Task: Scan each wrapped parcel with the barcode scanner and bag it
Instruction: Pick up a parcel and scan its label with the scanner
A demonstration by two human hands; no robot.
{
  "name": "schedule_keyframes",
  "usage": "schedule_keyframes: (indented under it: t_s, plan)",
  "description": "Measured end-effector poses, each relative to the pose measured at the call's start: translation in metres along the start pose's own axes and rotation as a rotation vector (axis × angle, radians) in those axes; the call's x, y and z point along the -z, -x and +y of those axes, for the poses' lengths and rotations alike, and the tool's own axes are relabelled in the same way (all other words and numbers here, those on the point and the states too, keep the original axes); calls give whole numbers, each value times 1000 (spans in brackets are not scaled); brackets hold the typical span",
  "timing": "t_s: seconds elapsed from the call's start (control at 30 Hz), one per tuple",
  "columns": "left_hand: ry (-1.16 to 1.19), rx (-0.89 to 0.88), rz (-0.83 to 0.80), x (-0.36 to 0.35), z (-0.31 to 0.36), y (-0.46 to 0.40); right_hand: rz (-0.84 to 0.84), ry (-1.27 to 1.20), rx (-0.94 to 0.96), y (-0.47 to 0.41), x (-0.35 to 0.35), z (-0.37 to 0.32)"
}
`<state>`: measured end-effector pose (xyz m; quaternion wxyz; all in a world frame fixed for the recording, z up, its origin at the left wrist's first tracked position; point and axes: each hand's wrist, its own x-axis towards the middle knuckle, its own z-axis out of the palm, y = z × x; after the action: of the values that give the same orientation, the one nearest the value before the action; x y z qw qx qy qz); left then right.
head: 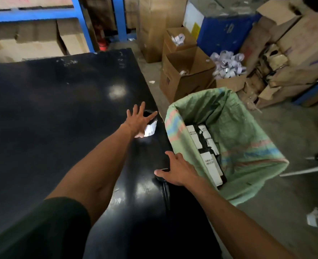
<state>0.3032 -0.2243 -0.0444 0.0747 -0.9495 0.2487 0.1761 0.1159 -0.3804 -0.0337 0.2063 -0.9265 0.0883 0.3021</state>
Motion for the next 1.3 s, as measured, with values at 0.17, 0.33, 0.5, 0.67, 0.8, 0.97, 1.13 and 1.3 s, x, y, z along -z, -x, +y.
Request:
schedule_keyframes:
  t_s: [0.17, 0.33, 0.5, 0.67, 0.8, 0.97, 1.13, 1.3]
  plan:
    - [72, -62, -55, -2, -1, -19, -162, -35, -116, -11, -16, 4]
    - [105, -67, -5, 3, -6, -9, -216, -74, -131, -17, -27, 3]
    - [301, 98, 97, -8, -26, 18, -114, -236, -141, -13, -28, 4]
    - [543, 274, 167, -26, -47, 63, 0, -432, -48, -9, -4, -7]
    - [706, 299, 237, -43, -55, 106, 47, -628, 45, -5, 16, -18]
    - [863, 305, 390, -45, -60, 154, 111, -902, 191, 16, 38, -39]
    - [976, 356, 502, -43, -54, 183, 144, -1018, 279, 34, 46, -53]
    - [948, 382, 510, -50, -47, 205, 247, -954, 363, 40, 43, -62]
